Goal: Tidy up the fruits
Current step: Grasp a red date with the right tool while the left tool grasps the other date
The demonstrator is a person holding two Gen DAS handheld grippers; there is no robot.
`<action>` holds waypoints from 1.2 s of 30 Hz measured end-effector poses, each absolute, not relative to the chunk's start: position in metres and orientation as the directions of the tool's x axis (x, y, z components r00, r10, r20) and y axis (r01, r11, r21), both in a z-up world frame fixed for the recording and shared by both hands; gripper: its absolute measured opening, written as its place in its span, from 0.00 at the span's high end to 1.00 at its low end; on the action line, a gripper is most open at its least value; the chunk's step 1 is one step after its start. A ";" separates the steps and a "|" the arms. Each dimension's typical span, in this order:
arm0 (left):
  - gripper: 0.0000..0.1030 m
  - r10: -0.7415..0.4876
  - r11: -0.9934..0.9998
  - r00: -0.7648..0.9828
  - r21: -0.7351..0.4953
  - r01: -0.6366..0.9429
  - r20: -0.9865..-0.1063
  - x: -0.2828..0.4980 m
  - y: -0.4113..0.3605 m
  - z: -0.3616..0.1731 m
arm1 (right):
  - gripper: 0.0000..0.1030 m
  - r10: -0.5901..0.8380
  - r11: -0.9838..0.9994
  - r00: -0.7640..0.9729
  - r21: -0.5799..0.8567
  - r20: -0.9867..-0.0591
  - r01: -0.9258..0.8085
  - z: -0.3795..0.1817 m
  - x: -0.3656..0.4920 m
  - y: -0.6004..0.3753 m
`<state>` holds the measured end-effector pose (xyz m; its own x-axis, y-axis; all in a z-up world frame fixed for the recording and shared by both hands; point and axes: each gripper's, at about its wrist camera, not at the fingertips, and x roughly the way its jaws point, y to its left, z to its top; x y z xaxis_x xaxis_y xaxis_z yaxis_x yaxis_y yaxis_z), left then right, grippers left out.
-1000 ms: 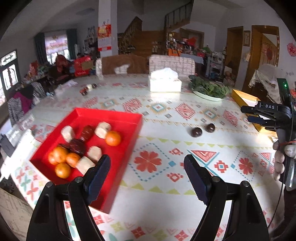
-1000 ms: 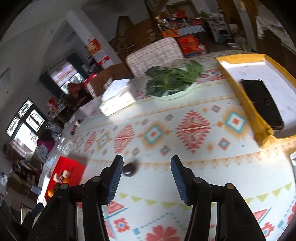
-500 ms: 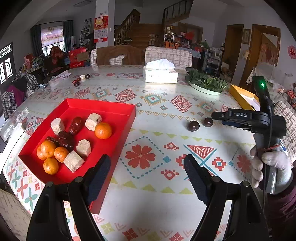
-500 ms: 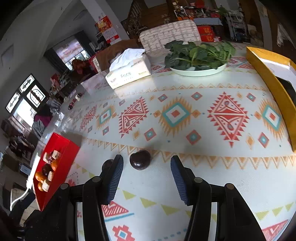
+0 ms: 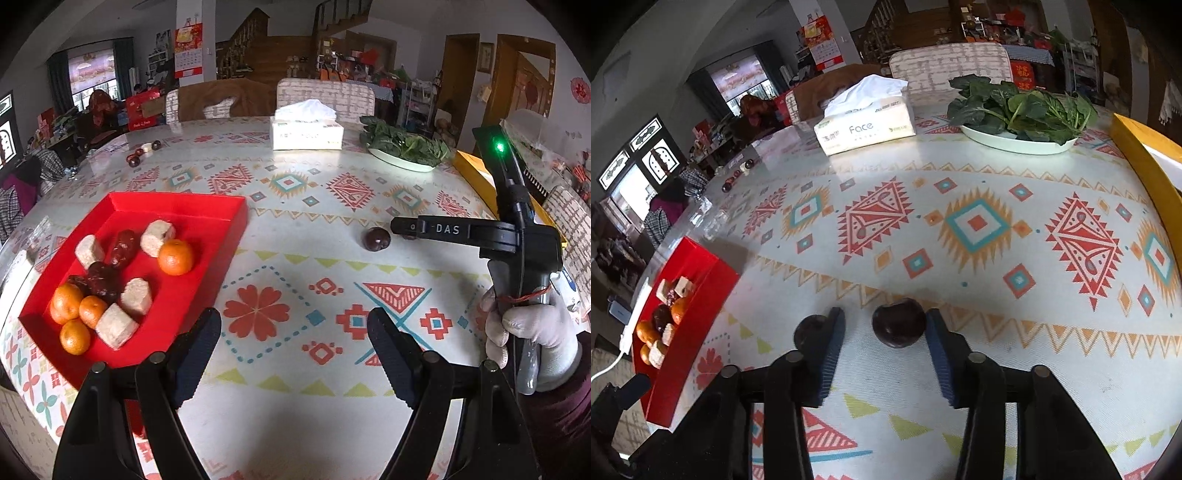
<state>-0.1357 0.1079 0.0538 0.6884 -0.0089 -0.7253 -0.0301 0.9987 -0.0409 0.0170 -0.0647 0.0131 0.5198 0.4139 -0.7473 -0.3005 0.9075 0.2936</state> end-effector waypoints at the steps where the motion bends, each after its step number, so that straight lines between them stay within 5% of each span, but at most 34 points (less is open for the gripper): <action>1: 0.21 -0.015 0.999 0.686 -0.043 -0.023 -0.727 -0.133 0.106 0.053 | 0.62 0.412 0.908 0.521 0.292 -0.748 -0.299 0.013 0.017 -0.066; 3: 0.21 -0.030 0.999 0.682 -0.051 -0.010 -0.731 -0.128 0.102 0.053 | 0.70 0.409 0.910 0.525 0.294 -0.746 -0.292 0.013 0.017 -0.068; 27: 0.22 -0.117 0.991 0.618 -0.050 0.125 -0.778 -0.019 0.044 0.024 | 0.70 0.456 0.886 0.565 0.410 -0.687 -0.217 0.028 0.015 -0.112; 30: 0.41 -0.125 0.989 0.604 -0.052 0.138 -0.787 -0.015 0.039 0.018 | 0.70 0.458 0.885 0.565 0.411 -0.686 -0.218 0.028 0.015 -0.112; 32: 0.68 -0.131 0.988 0.587 -0.057 0.143 -0.799 -0.013 0.037 0.012 | 0.70 0.459 0.885 0.564 0.411 -0.687 -0.219 0.028 0.015 -0.112; 36: 0.75 -0.127 0.988 0.607 -0.046 0.148 -0.785 -0.017 0.036 0.013 | 0.70 0.458 0.886 0.561 0.407 -0.689 -0.223 0.028 0.015 -0.110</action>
<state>-0.0169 0.0360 0.0129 0.6068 -0.1274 -0.7845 0.1479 0.9879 -0.0461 0.0153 -0.1102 0.0276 0.5611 0.4582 -0.6893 -0.2226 0.8857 0.4075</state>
